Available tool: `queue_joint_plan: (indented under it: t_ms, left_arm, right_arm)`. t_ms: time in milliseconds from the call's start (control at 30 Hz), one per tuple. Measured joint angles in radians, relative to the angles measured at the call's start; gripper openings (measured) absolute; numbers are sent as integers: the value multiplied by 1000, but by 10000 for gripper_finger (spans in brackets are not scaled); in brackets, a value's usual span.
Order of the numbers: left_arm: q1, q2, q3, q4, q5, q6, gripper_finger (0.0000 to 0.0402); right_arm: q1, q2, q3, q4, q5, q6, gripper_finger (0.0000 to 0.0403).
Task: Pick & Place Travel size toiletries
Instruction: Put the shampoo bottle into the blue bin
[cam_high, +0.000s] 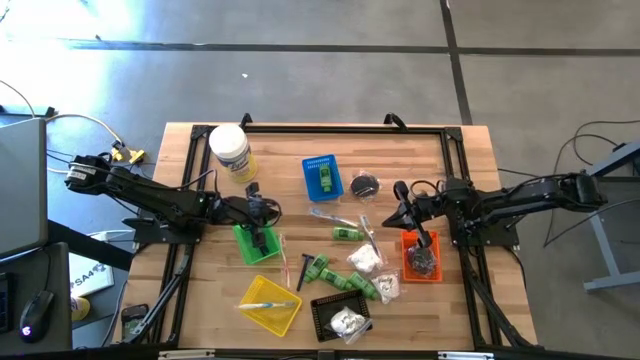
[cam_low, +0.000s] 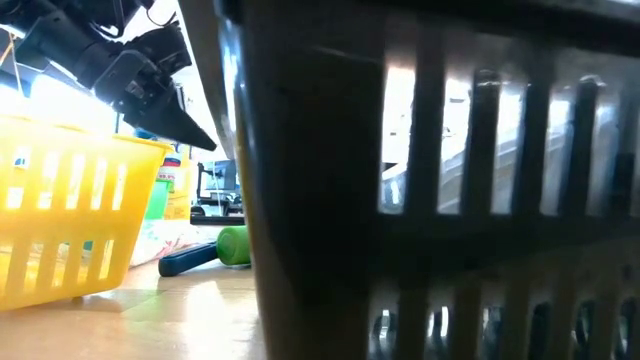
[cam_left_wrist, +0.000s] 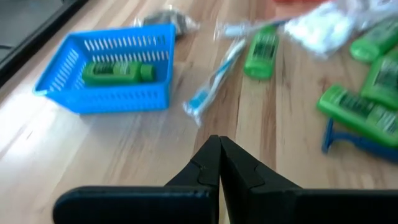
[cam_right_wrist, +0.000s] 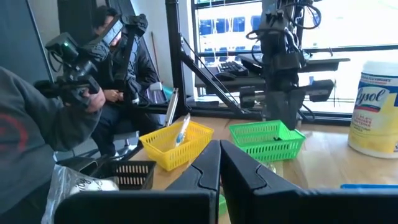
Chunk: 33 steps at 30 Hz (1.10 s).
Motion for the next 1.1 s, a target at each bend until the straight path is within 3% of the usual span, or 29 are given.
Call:
queue_joint_plan:
  t_ms: [267,500,767,933,1100]
  left_arm:
    - [0,36,68,34,2,3,0]
    - [0,233,220,19,19,12,16]
    - [1,548,516,-58,135,133,125]
    - [0,714,737,-320,184,188,204]
    - [0,770,881,-524,212,150,259]
  right_arm:
    - [-1,-72,0,-47,0,-3,3]
    - [0,-215,0,-127,3,-18,3]
    - [0,-261,0,-195,28,-45,3]
    - [0,-283,0,-163,27,-45,3]
    - [0,-325,0,-165,22,-28,4]
